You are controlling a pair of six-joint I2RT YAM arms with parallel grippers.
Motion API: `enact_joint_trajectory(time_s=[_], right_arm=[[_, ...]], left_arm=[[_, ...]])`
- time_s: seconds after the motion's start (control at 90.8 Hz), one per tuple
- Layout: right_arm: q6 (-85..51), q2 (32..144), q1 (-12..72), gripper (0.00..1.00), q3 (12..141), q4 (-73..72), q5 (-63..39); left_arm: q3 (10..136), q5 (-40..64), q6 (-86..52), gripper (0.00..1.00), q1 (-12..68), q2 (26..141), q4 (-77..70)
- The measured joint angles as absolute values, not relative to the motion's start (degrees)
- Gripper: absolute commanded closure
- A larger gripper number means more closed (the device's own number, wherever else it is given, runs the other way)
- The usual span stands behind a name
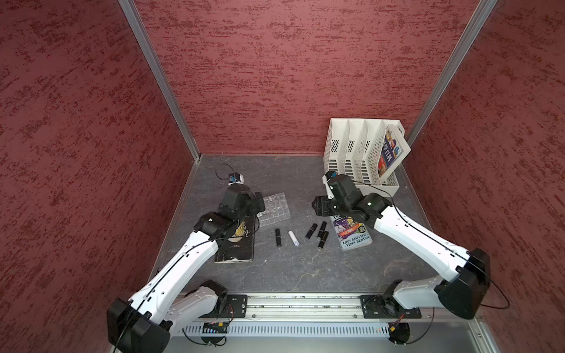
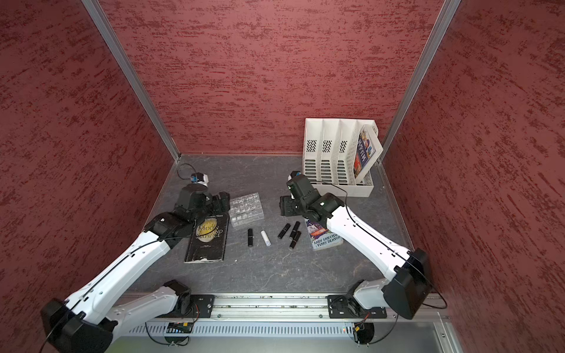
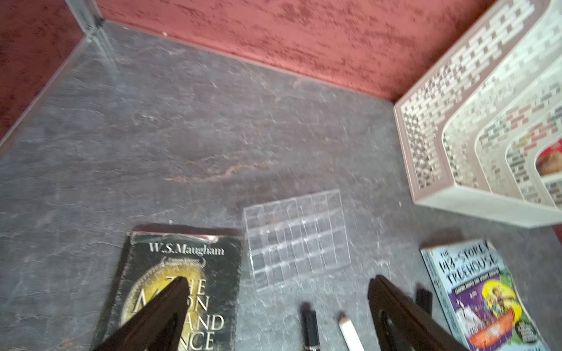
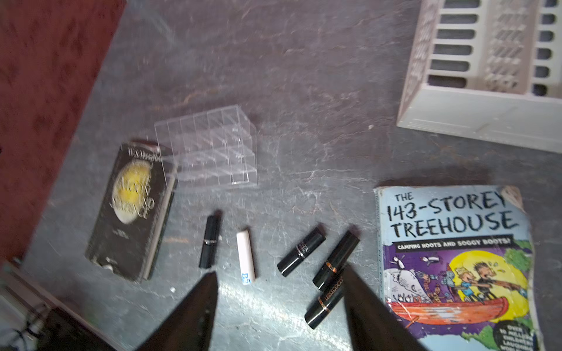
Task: Arrange the lipsticks in the organizer
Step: Pick up the lipstick at the center of the board.
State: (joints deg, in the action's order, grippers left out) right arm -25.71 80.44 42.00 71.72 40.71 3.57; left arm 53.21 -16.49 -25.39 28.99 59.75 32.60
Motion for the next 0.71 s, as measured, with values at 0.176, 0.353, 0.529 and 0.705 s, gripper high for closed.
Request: enact_joint_trajectory(time_s=[0.176, 0.353, 0.529, 0.705], right_arm=[[-25.7, 84.8, 48.8, 0.69, 72.7, 43.0, 6.2], [-26.6, 89.7, 52.4, 0.75, 72.7, 43.2, 6.9], [-26.5, 95.0, 53.6, 0.74, 73.7, 43.8, 5.6], [-26.2, 99.5, 53.8, 0.64, 76.4, 45.0, 3.4]], left_arm=[[52.7, -16.5, -29.1, 0.16, 37.4, 64.3, 33.8], [48.6, -9.1, -34.5, 0.22, 37.3, 66.5, 32.5], [48.3, -2.8, -36.6, 0.24, 34.2, 67.8, 32.5], [46.3, 3.5, -37.4, 0.26, 28.7, 67.0, 31.1]])
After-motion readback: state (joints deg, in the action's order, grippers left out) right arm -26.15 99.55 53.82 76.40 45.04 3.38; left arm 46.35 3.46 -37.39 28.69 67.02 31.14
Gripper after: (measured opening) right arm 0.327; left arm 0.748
